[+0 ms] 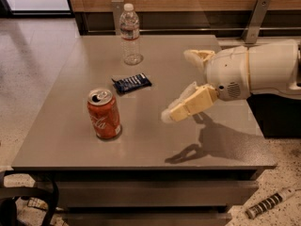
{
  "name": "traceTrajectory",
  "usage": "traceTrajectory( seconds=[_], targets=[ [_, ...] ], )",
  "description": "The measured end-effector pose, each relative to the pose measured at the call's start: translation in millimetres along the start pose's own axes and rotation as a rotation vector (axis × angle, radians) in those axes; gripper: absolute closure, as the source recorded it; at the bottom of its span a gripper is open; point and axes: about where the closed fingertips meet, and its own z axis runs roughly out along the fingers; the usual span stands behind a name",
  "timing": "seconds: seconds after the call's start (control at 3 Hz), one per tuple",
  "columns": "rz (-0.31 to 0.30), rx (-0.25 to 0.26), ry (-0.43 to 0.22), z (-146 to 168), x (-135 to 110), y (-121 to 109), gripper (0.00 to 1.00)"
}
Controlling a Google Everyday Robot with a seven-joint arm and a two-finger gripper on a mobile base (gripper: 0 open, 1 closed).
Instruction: Move coke can near water bottle
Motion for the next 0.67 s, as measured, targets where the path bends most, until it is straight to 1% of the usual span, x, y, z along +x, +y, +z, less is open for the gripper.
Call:
traceTrajectory(
  seconds=[0.33, 0.67],
  targets=[
    [-0.020, -0.022, -0.082, 31, -4, 4, 0.00],
    [-0.048, -0.041, -0.146, 59, -13, 8, 0.00]
  ],
)
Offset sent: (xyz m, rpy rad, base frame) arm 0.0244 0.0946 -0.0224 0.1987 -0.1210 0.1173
